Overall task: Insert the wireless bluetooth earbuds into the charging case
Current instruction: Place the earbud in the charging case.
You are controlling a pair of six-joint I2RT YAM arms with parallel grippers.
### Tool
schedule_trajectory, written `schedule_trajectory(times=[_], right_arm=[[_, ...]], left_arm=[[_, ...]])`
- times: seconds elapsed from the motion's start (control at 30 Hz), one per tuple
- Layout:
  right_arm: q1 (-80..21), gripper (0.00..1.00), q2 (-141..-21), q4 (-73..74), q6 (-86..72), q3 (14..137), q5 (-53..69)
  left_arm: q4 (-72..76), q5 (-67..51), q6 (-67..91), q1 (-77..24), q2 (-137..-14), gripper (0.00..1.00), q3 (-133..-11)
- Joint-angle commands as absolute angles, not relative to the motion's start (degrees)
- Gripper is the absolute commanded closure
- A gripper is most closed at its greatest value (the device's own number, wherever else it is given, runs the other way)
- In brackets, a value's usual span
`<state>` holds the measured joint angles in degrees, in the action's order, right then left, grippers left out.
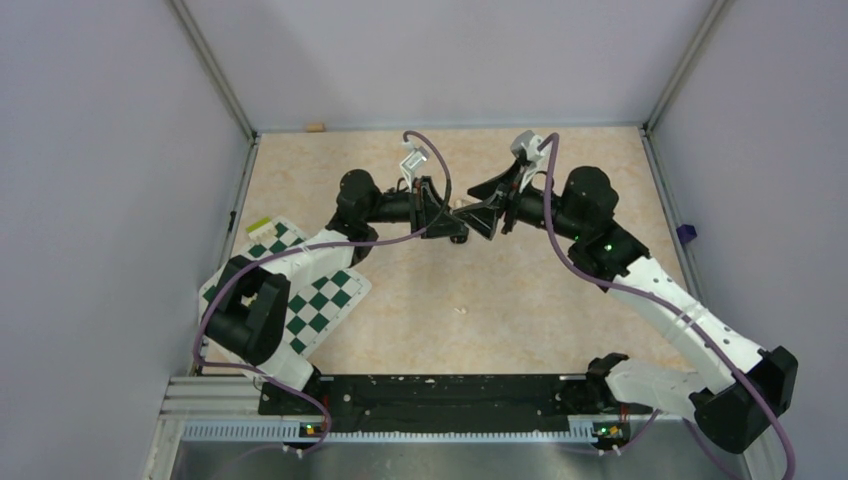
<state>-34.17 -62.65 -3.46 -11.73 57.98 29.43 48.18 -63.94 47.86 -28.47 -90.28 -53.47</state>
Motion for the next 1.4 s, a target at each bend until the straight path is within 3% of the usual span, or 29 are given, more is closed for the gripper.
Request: schedule_trajectory(times=[0.0,0.33,0.67,1.37], right_arm=[[-33.16,0.38,-60.26,-5.03,-12.8,61.21,29.39],[-32.87,0.41,-58.86,-2.56,-5.95,60.99,18.26],[-32.87,0.39,-58.22,-3.1,-2.73,58.63,24.47],[-34.19,0.34,-61.35,-2.53,1.95,57.55,22.38]], left_arm=[[53.24,-65.66,46.85,-29.16,-89.34,1.0,-53.8],[54.27,-66.72,46.63,-29.62,-88.97,1.0,-53.79],[54.59,-66.87,47.09,-29.61,-88.6,1.0,-53.97],[54.76,-66.84,47.36,-29.53,-88.05,1.0,-53.94]])
